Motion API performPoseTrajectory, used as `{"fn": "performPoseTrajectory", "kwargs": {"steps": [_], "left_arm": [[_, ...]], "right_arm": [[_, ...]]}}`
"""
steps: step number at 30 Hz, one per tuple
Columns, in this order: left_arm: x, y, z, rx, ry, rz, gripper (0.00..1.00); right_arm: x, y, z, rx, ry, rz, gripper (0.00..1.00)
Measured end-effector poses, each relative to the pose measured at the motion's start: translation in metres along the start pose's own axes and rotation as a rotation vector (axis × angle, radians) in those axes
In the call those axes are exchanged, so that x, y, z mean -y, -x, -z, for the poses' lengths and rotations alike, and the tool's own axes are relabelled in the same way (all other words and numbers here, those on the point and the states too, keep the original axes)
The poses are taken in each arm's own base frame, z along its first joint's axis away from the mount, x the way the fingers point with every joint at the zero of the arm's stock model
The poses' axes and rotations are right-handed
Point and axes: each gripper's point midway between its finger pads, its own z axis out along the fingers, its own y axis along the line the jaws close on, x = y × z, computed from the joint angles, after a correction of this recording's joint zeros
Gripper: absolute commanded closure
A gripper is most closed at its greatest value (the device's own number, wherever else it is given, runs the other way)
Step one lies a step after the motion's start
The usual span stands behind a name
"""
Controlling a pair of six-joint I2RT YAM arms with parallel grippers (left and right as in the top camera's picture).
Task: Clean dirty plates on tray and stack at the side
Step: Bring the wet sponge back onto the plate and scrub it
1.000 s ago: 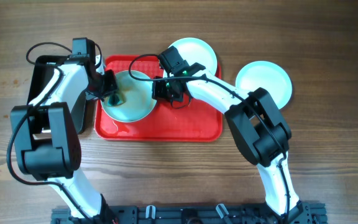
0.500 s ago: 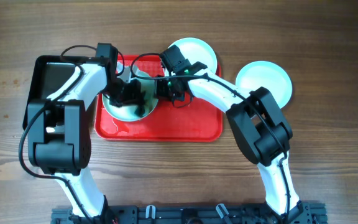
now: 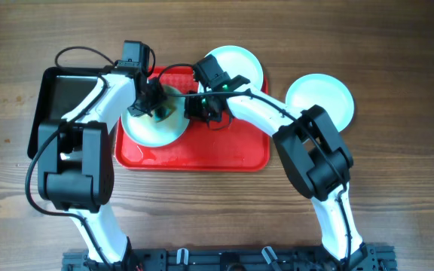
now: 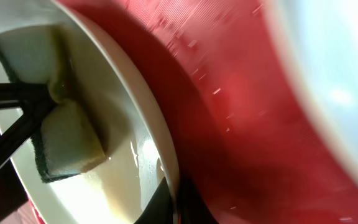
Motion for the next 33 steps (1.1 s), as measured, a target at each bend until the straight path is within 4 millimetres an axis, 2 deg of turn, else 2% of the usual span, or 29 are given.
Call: {"fn": "performPoseTrajectory", "kwargs": {"steps": [4, 7, 10, 13, 16, 18, 20, 26, 30, 33], "left_arm": [[-0.022, -0.013, 0.005, -0.045, 0.111, 0.001, 0.96], [-0.026, -0.026, 0.007, -0.125, 0.092, -0.129, 0.96], [-0.02, -0.045, 0.011, -0.244, -0.044, -0.285, 0.96], [-0.004, -0.075, 0.015, -0.368, -0.246, -0.422, 0.96], [0.012, -0.089, 0.016, -0.408, -0.387, -0.487, 0.96], [0.021, -0.084, 0.013, -0.376, -0.437, -0.498, 0.96], [0.025, -0.071, 0.007, -0.323, -0.42, -0.454, 0.96], [0.021, -0.036, 0.002, -0.18, -0.185, -0.238, 0.96], [-0.015, -0.001, 0.008, -0.044, 0.073, -0.103, 0.96], [-0.051, 0.004, 0.014, -0.023, 0.242, -0.026, 0.96]], "right_arm": [[-0.004, -0.006, -0.002, -0.022, 0.01, 0.023, 0.96], [-0.004, -0.01, -0.002, -0.036, 0.013, 0.03, 0.96], [-0.001, -0.011, -0.001, -0.044, 0.008, 0.037, 0.96], [-0.001, -0.011, -0.001, -0.045, 0.009, 0.038, 0.96], [-0.001, -0.01, -0.001, -0.044, 0.009, 0.037, 0.96], [0.002, -0.007, 0.0, -0.037, 0.005, 0.031, 0.96], [0.005, -0.001, 0.002, -0.02, 0.003, 0.019, 0.96], [0.006, 0.006, 0.003, 0.007, -0.002, -0.004, 0.96], [0.006, 0.006, 0.002, 0.006, -0.002, -0.005, 0.95], [0.005, 0.003, 0.002, -0.004, 0.002, -0.003, 0.96]]}}
